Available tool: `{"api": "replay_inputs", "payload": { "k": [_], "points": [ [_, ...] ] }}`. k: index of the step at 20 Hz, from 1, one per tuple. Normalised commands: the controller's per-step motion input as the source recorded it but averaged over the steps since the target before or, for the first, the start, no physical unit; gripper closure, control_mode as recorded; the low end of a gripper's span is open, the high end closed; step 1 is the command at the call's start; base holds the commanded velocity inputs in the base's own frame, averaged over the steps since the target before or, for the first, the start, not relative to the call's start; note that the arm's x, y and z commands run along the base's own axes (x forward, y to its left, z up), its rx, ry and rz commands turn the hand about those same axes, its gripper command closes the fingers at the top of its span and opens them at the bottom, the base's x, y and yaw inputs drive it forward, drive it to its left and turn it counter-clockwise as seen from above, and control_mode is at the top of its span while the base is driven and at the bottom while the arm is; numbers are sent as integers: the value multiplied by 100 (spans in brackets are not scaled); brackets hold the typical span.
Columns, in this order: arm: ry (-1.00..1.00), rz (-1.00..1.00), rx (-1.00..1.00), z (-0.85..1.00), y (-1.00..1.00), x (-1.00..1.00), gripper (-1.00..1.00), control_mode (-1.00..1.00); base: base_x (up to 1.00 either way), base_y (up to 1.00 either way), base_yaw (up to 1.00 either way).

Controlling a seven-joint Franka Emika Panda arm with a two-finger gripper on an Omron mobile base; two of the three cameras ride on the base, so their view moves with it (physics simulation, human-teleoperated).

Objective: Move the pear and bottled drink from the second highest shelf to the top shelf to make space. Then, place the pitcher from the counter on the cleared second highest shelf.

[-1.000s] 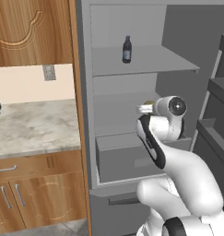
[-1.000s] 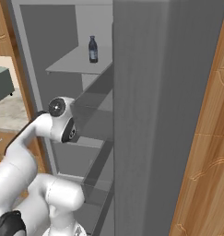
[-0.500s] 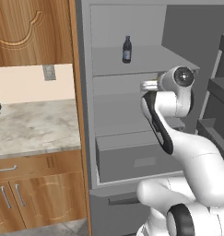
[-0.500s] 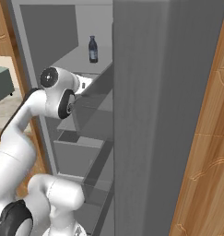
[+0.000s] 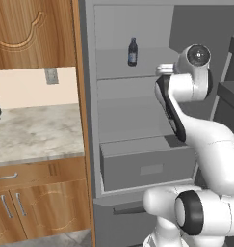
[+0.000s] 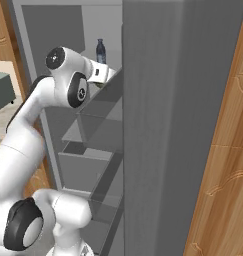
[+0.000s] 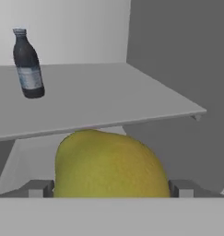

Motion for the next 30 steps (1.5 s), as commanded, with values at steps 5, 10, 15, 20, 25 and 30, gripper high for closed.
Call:
{"api": "replay_inputs", "payload": {
  "k": [5,10,15,20,25,30],
  "points": [
    [0,-6,0,11,-28,52,100,-100,0,0,0],
    [0,0,0,-2,-23,86,100,-100,0,0,0],
    [0,0,3,-17,-29,92,100,-100,0,0,0],
    [0,3,1,-35,-18,74,100,-100,0,0,0],
    [0,3,0,-42,-13,71,100,-100,0,0,0],
    [0,3,0,-29,-6,75,100,-100,0,0,0]
  ]
}}
